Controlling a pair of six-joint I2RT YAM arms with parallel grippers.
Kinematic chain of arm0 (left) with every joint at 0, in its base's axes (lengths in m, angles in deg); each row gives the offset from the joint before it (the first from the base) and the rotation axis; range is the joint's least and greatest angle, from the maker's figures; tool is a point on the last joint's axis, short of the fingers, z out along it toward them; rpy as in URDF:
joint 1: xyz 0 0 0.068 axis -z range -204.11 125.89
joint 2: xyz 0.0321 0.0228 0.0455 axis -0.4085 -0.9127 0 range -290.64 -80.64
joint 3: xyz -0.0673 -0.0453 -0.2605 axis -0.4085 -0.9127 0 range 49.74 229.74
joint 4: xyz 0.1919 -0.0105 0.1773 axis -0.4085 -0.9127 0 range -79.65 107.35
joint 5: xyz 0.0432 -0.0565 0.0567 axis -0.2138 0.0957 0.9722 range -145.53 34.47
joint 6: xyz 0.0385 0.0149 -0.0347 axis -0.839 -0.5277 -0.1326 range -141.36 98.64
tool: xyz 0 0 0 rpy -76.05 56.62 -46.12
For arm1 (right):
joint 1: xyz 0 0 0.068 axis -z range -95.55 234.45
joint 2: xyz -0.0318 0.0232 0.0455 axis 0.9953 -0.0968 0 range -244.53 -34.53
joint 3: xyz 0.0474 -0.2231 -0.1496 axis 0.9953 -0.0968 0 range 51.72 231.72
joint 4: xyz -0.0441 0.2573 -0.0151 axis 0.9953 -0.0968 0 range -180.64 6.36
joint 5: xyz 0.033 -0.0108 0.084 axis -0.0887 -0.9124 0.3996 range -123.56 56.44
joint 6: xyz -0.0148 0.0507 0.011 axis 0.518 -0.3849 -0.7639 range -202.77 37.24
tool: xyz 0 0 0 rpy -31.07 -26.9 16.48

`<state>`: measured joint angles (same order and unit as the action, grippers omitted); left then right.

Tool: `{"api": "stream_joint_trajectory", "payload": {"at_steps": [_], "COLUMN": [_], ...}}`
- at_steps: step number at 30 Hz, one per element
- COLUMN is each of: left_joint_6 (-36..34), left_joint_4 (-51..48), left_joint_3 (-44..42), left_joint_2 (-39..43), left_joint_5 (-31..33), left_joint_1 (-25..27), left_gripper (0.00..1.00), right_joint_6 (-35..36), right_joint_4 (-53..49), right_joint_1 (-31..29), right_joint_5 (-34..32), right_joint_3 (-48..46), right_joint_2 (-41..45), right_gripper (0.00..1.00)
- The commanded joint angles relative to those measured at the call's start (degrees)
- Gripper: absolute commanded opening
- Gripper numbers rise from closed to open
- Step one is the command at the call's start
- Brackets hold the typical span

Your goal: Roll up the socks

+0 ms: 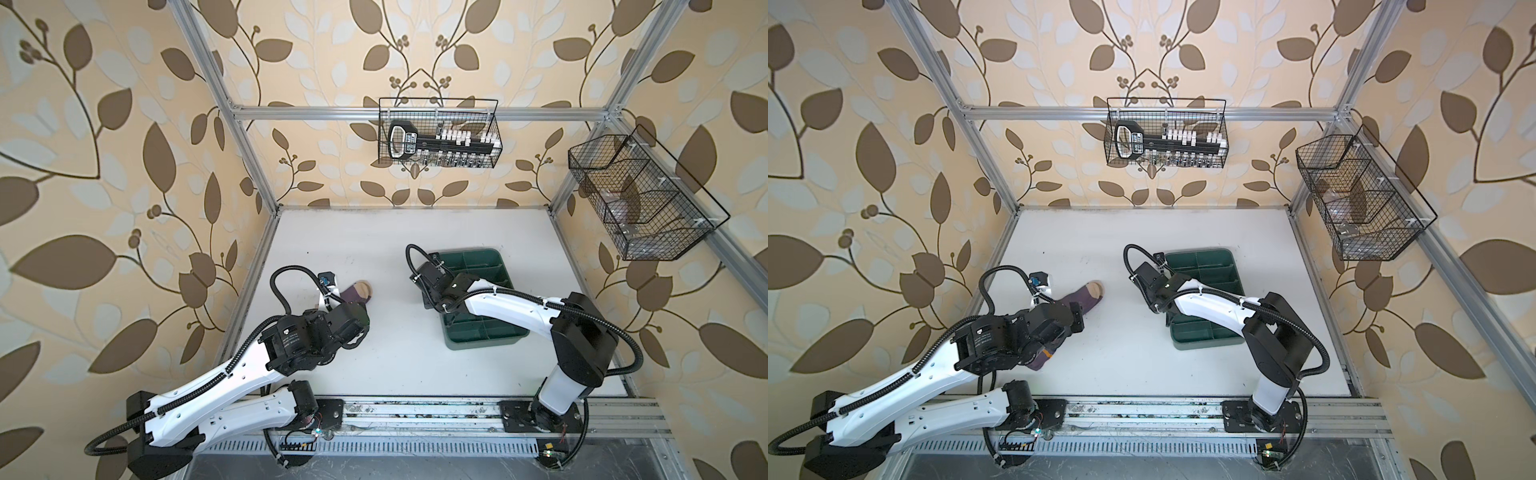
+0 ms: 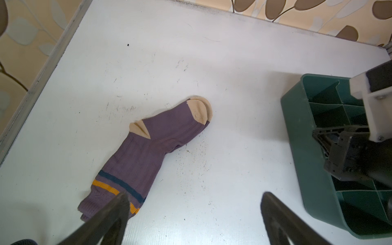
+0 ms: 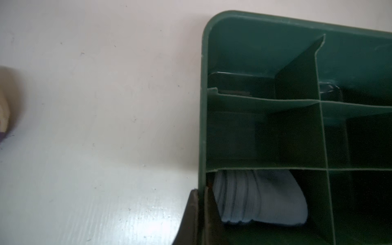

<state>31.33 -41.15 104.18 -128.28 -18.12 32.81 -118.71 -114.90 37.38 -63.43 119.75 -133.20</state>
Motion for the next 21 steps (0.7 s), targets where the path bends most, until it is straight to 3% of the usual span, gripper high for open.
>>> {"api": "stream_joint_trajectory", "payload": {"at_steps": [1, 5, 11, 21], "left_joint_6": [-0.6, -2.3, -4.0, -8.6], "left_joint_4": [-1.7, -3.1, -2.1, 0.7], "left_joint_3": [0.6, 0.7, 0.0, 0.2], "left_joint_2": [1.8, 4.0, 6.1, 0.3], "left_joint_5": [0.8, 1.7, 3.9, 4.4], "left_joint_1": [-0.3, -0.4, -0.4, -1.1], "left_gripper": [0.98, 0.98, 0.99, 0.99], "right_joint_6": [-2.6, -3.0, -1.5, 7.2], "right_joint_4": [-3.3, -4.2, -2.2, -0.9], "right_joint_1": [0.4, 2.8, 12.2, 23.4], "right_joint_5": [-3.1, -4.6, -1.9, -1.8], "right_joint_3": [-0.2, -3.0, -8.1, -11.7], "right_joint_2": [-0.9, 0.7, 4.5, 8.8], "right_gripper": [0.0, 0.0, 0.0, 0.0]}}
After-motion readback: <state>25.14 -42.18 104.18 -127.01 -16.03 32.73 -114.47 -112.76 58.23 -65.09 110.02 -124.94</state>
